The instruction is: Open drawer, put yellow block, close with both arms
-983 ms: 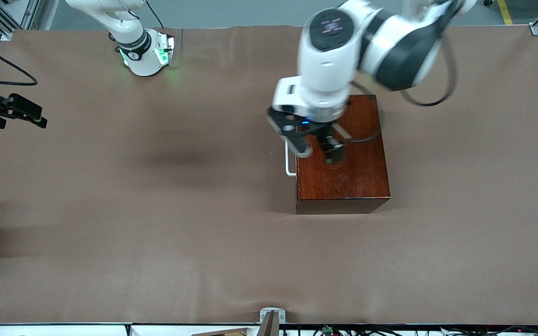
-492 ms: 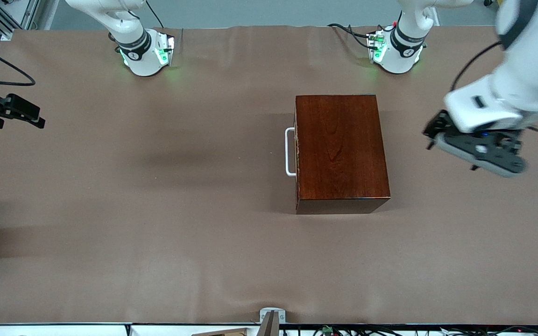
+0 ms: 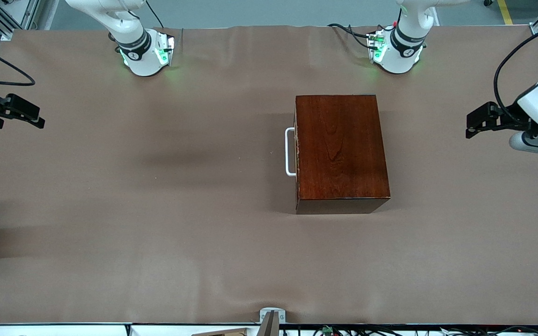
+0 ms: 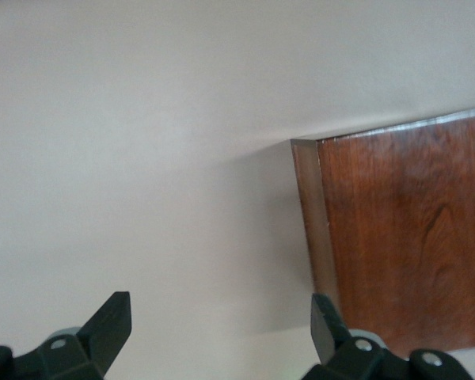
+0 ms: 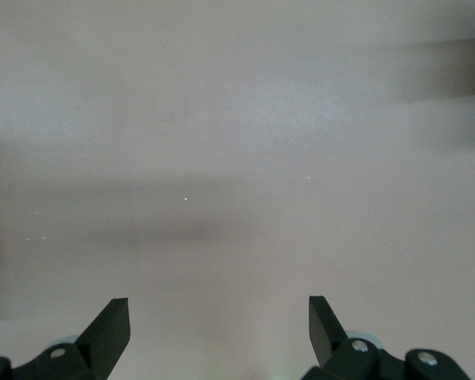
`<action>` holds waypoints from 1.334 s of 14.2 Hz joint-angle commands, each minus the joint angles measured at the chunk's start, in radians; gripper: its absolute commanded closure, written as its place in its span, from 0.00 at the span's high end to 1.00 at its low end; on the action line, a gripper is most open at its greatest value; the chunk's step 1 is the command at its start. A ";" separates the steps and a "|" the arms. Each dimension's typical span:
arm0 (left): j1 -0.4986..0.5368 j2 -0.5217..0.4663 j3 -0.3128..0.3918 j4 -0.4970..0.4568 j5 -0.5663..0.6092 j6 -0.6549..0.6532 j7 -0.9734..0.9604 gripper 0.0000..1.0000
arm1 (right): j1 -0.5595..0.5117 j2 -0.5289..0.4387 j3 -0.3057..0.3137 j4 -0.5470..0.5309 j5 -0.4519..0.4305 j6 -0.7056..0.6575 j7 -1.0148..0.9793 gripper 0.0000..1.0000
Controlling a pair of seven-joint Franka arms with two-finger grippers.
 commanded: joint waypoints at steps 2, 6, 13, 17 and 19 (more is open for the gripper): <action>0.011 -0.141 -0.006 -0.208 -0.024 0.097 -0.066 1.00 | 0.005 -0.003 -0.001 0.006 0.005 0.000 -0.006 1.00; 0.051 -0.201 -0.003 -0.301 -0.042 0.117 -0.066 1.00 | 0.005 -0.003 -0.001 0.006 0.005 0.000 -0.006 1.00; -0.019 -0.195 0.098 -0.281 -0.044 0.117 -0.055 1.00 | 0.003 -0.003 -0.001 0.006 0.005 -0.003 -0.006 1.00; -0.021 -0.201 0.114 -0.278 -0.045 0.109 -0.054 1.00 | 0.003 -0.001 -0.001 0.006 0.009 0.000 -0.004 1.00; -0.021 -0.200 0.112 -0.273 -0.045 0.108 -0.054 1.00 | 0.003 -0.001 -0.001 0.006 0.012 0.000 -0.004 1.00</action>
